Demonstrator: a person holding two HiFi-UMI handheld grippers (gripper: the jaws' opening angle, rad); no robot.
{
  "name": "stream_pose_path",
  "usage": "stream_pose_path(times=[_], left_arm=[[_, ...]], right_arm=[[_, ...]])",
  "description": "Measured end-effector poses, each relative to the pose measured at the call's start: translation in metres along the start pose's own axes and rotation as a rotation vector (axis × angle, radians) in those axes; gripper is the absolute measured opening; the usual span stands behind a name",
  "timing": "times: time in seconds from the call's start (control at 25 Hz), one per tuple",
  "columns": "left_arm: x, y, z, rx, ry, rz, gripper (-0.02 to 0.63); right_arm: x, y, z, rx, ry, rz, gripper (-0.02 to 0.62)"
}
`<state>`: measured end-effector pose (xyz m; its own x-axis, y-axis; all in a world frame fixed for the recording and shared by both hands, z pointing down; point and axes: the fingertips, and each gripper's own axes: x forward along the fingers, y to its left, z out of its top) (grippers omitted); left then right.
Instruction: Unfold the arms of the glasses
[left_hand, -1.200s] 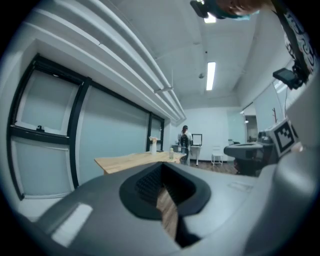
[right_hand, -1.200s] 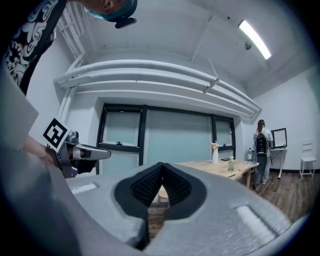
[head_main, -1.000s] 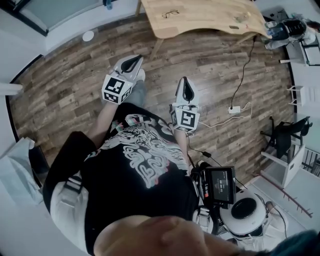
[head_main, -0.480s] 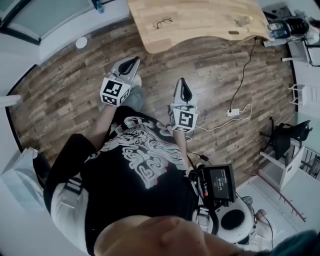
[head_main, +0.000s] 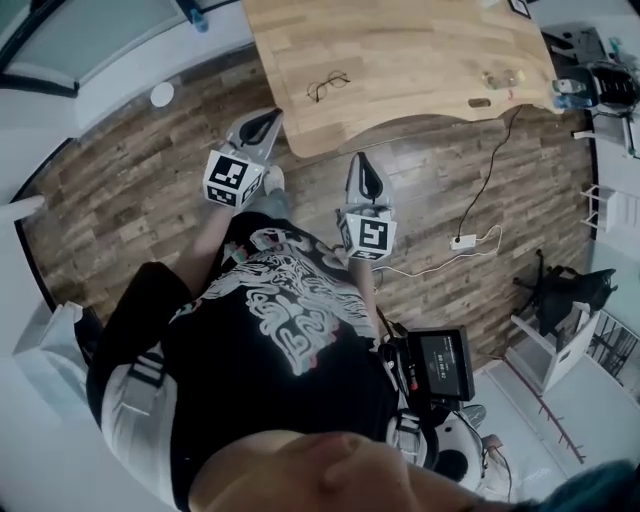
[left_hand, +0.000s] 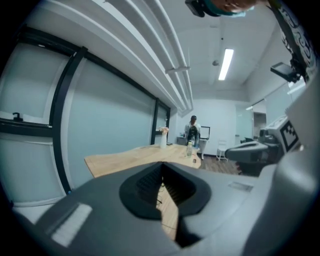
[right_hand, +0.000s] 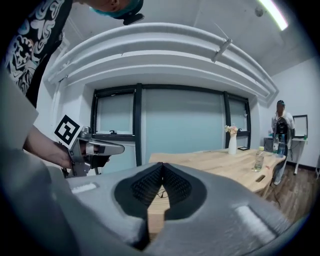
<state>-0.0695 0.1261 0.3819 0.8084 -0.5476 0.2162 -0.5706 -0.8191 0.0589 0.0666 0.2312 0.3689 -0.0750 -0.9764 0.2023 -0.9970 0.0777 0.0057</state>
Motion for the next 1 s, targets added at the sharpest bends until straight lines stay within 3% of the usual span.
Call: stream_pose_path(times=[0.24, 0.56, 0.84, 1.0], left_arm=[[0.048, 0.046, -0.005, -0.014, 0.035, -0.003, -0.011], [0.082, 0.067, -0.009, -0.032, 0.059, -0.003, -0.011], [0.102, 0.080, -0.017, -0.042, 0.091, 0.056, -0.011], [0.109, 0.098, -0.013, -0.042, 0.088, 0.125, -0.011]], right_arm=[[0.070, -0.010, -0.004, -0.005, 0.061, 0.042, 0.000], [0.120, -0.019, -0.019, 0.025, 0.166, 0.116, 0.000], [0.159, -0.025, -0.029, 0.022, 0.210, 0.237, 0.000], [0.186, -0.031, -0.032, -0.033, 0.233, 0.317, 0.000]])
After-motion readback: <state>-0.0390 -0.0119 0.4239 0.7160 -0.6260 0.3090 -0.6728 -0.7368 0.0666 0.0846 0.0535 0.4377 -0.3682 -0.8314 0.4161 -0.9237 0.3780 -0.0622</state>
